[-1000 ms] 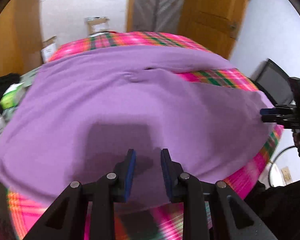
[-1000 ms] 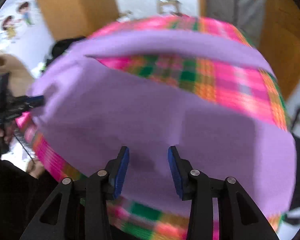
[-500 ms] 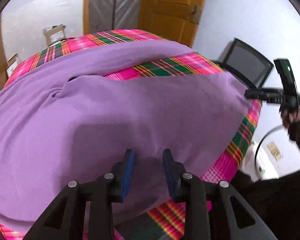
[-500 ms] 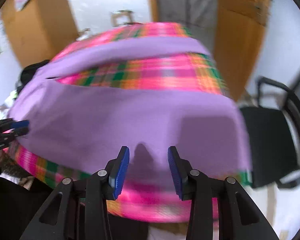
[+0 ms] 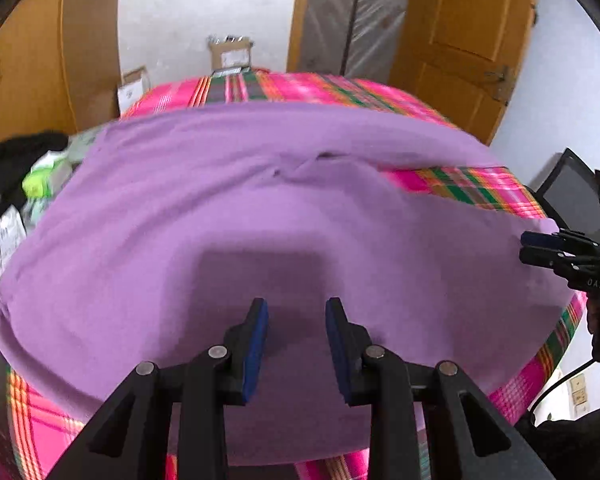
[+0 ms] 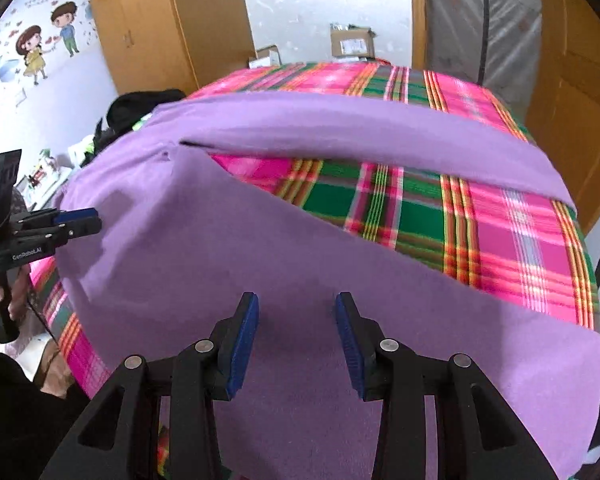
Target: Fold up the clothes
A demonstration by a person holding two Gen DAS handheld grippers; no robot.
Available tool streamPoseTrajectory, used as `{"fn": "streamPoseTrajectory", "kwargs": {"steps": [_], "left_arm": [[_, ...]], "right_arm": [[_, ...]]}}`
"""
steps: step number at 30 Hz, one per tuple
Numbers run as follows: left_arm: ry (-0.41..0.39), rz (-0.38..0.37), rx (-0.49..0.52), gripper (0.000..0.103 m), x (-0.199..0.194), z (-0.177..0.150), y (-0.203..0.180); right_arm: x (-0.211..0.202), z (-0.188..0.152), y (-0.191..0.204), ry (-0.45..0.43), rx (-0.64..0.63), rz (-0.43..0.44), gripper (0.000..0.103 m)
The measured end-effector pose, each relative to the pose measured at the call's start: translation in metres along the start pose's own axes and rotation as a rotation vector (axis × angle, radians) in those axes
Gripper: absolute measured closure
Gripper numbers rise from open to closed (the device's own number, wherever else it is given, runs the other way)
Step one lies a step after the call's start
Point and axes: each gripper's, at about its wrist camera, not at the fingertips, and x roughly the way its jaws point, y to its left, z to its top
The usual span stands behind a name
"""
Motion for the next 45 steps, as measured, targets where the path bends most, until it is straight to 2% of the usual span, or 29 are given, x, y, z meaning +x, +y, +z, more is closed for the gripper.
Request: {"fn": "streamPoseTrajectory", "kwargs": {"steps": [5, 9, 13, 18, 23, 27, 32, 34, 38, 43, 45], "left_arm": [[-0.019, -0.015, 0.013, 0.073, -0.002, -0.001, -0.001], [-0.042, 0.018, 0.007, 0.073, -0.004, 0.006, 0.007], [-0.019, 0.047, -0.022, 0.073, 0.003, 0.006, 0.018], [-0.048, 0.073, 0.021, 0.071, 0.002, 0.0, 0.011], [-0.066, 0.059, 0.003, 0.069, 0.001, -0.003, 0.013], [-0.088, 0.044, -0.008, 0.069, 0.0, -0.006, 0.016], [-0.067, 0.035, 0.004, 0.069, 0.0, -0.003, 0.015], [-0.054, 0.006, -0.014, 0.069, -0.003, -0.002, 0.022], [-0.074, 0.078, -0.083, 0.069, -0.014, -0.004, 0.051], [-0.073, 0.126, -0.133, 0.069, -0.023, -0.005, 0.077], [-0.073, 0.145, -0.153, 0.073, -0.027, -0.005, 0.087]], "right_arm": [[-0.002, -0.007, -0.008, 0.003, 0.041, -0.01, 0.062], [-0.005, -0.006, -0.013, 0.001, 0.055, -0.031, 0.061], [-0.003, -0.007, -0.02, 0.018, 0.086, -0.025, 0.062], [-0.003, -0.008, -0.022, 0.012, 0.092, -0.008, 0.059], [-0.001, -0.009, -0.015, 0.003, 0.069, -0.024, 0.05], [0.001, -0.013, -0.001, -0.008, -0.005, -0.091, 0.049], [0.0, -0.016, -0.002, -0.035, 0.018, -0.106, 0.048], [0.0, -0.016, -0.001, -0.036, 0.014, -0.109, 0.048], [0.0, -0.012, -0.004, -0.003, 0.015, -0.086, 0.048], [-0.006, -0.009, -0.02, -0.014, 0.133, -0.049, 0.048], [-0.007, -0.009, -0.026, -0.016, 0.166, -0.056, 0.048]]}}
